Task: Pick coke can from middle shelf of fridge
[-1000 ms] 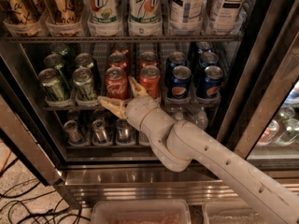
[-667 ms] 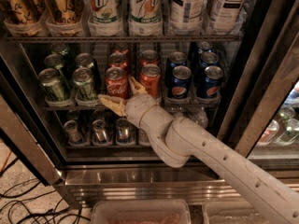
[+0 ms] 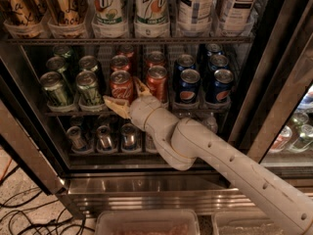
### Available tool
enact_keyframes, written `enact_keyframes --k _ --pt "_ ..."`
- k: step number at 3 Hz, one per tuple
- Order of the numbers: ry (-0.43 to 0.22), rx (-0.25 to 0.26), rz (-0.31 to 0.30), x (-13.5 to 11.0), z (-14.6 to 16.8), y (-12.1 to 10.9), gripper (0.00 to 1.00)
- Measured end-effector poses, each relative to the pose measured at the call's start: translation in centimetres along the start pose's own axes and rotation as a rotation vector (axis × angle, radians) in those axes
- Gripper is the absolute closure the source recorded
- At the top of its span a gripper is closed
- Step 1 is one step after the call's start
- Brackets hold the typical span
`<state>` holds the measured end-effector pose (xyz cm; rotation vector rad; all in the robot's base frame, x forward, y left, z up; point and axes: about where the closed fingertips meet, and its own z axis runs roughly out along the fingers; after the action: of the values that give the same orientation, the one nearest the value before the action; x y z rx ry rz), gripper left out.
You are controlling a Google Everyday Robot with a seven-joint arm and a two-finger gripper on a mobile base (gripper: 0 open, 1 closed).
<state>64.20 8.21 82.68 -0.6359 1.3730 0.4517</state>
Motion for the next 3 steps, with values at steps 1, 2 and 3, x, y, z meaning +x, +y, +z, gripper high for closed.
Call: enact_keyframes --k 1,2,3 --pt "0.0 0.0 0.0 0.0 0.0 0.0 0.54" --pt "0.0 0.0 0.0 0.0 0.0 0.0 0.76" --pt "0.0 0.0 0.0 0.0 0.0 0.0 0.98"
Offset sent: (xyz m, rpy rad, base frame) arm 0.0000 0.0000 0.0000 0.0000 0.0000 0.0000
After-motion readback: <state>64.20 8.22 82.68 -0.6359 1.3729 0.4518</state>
